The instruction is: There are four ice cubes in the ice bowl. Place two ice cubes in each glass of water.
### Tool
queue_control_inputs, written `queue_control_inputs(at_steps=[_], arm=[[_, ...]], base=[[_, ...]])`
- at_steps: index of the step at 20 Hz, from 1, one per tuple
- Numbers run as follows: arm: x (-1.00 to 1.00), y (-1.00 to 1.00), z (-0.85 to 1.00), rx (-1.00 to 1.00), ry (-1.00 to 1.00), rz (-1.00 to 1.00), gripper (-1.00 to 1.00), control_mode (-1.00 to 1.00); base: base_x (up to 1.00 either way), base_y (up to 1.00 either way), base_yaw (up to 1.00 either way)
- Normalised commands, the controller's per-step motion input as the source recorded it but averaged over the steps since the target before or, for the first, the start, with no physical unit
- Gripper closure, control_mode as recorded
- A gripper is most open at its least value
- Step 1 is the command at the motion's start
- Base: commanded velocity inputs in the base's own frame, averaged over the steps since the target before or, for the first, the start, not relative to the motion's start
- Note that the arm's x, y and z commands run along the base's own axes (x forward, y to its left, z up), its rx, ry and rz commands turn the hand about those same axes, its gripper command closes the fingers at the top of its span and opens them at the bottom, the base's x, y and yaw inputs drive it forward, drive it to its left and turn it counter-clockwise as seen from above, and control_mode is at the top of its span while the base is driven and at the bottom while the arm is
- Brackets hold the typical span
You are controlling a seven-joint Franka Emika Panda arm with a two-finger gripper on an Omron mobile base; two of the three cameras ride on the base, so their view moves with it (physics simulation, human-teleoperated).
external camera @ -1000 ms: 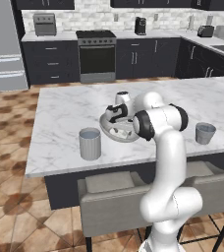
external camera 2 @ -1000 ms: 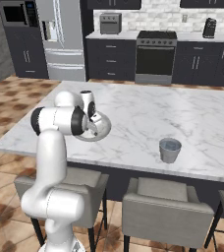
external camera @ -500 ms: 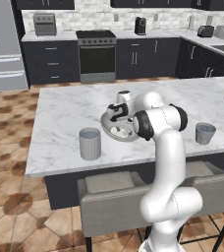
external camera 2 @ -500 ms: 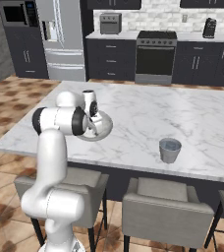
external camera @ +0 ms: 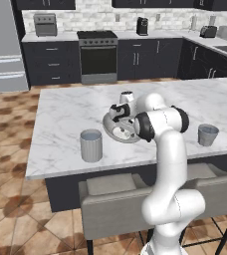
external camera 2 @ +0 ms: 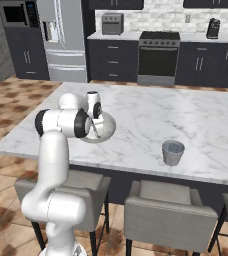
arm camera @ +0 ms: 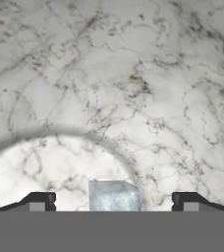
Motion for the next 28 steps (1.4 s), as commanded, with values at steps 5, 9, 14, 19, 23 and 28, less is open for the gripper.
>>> queue_control_inputs(at_steps=[5,9,14,19,23,28], arm=[[0.00,0.00,-0.50,0.00,0.00,-0.12,-1.00,-1.00],[0.00,0.00,-0.61,0.00,0.00,-0.12,1.00,-1.00],[0.00,0.00,-0.80,-0.01,0.00,-0.10,1.00,-1.00],[-0.03,0.02,-0.59,0.00,0.00,-0.07,1.00,-1.00],[-0.17,0.08,-0.36,0.00,-0.01,-0.05,1.00,-1.00],[-0.25,0.09,-0.31,0.00,-0.10,-0.04,1.00,-1.00]], base=[[0.00,0.00,0.00],[0.00,0.00,0.00],[0.00,0.00,0.00],[0.00,0.00,0.00],[0.00,0.00,0.00],[0.00,0.00,0.00]])
